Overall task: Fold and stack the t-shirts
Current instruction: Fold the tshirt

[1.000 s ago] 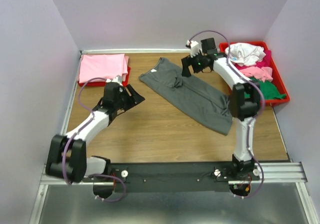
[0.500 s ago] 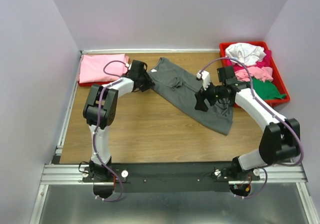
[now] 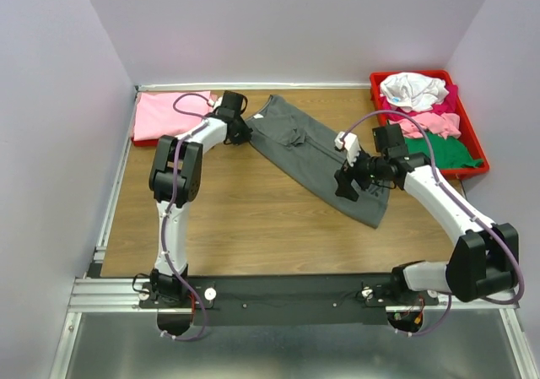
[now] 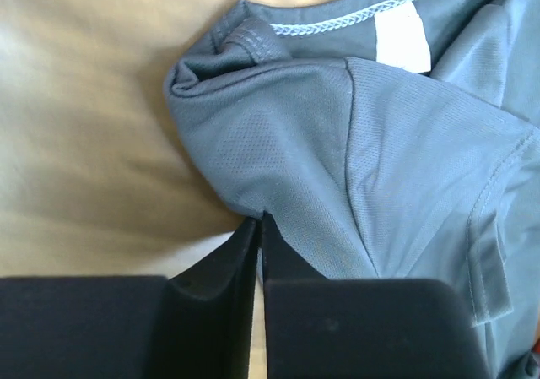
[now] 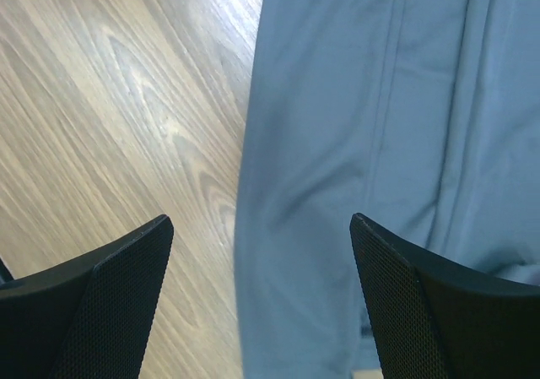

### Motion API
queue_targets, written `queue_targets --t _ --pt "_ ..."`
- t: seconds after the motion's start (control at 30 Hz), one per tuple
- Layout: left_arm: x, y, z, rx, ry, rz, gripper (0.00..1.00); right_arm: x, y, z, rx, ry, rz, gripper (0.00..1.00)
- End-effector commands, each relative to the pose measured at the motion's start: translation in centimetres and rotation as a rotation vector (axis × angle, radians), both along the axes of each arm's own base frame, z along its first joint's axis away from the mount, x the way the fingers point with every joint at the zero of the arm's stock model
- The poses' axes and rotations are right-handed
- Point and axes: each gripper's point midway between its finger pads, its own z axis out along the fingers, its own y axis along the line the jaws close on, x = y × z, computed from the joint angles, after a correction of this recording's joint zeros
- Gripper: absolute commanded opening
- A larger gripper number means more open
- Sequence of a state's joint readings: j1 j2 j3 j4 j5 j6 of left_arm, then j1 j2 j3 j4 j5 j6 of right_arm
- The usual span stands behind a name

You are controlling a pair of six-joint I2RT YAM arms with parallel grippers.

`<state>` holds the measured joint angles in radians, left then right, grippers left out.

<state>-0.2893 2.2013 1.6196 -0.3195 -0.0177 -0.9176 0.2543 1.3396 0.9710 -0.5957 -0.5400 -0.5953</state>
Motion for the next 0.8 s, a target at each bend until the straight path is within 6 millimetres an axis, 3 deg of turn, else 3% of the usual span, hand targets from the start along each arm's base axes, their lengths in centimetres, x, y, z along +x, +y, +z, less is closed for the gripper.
queue_targets --t 0.0,0.07,0.1,0.23,0.3,0.33,0.37,0.4,0.43,0.47,0.53,0.57,0.6,0.67,0.77 --pt "0.4 3.6 -2.5 0.108 0.071 -0.019 0.08 -1.7 -1.6 -0.6 -0.107 -0.060 0.110 0.93" --pt "1.4 4.7 -2.1 0.162 0.061 -0.037 0.08 -3.5 -2.5 -2.0 -0.166 -0.009 0.174 0.93" --pt "3.3 4.7 -0.1 0.171 0.007 -0.041 0.08 -3.7 -2.7 -2.4 -0.186 -0.002 0.185 0.93" --pt "5.8 5.1 2.6 0.193 -0.031 -0.093 0.09 -4.8 -3.2 -3.9 -0.250 0.022 0.197 0.93" --pt "6.3 3.9 4.8 0.133 -0.083 -0.166 0.23 -5.2 -2.7 -5.0 -0.311 0.018 0.189 0.91" --pt "6.2 3.5 5.7 0.131 -0.113 -0.213 0.38 -5.2 -2.7 -5.4 -0.337 0.024 0.159 0.91" --pt "6.5 2.4 7.3 0.088 -0.171 -0.263 0.44 -4.9 -2.4 -5.7 -0.384 -0.012 0.157 0.90" --pt "5.7 2.0 9.2 0.074 -0.210 -0.295 0.52 -5.0 -2.8 -6.5 -0.426 -0.006 0.122 0.90" --pt "5.9 1.4 11.0 0.050 -0.277 -0.321 0.53 -4.6 -2.5 -6.7 -0.432 -0.028 0.110 0.89" --pt "4.5 0.6 13.3 0.006 -0.316 -0.374 0.54 -5.0 -2.1 -7.4 -0.453 -0.027 0.125 0.89" --pt "3.5 0.1 15.8 -0.013 -0.371 -0.416 0.54 -4.5 -2.3 -8.2 -0.513 -0.037 0.082 0.87" --pt "2.5 -0.1 19.4 -0.015 -0.449 -0.447 0.54 -4.0 -1.6 -8.3 -0.511 -0.061 0.079 0.87" --pt "1.6 0.3 19.6 -0.007 -0.451 -0.451 0.54 -3.4 -1.8 -8.3 -0.528 -0.073 0.056 0.87" --pt "-0.8 1.5 22.9 0.046 -0.528 -0.447 0.54 -3.0 -1.5 -8.7 -0.541 -0.065 0.033 0.85" --pt "-3.0 3.9 26.3 0.123 -0.629 -0.388 0.55 -3.2 -0.7 -9.6 -0.541 -0.030 0.039 0.80"
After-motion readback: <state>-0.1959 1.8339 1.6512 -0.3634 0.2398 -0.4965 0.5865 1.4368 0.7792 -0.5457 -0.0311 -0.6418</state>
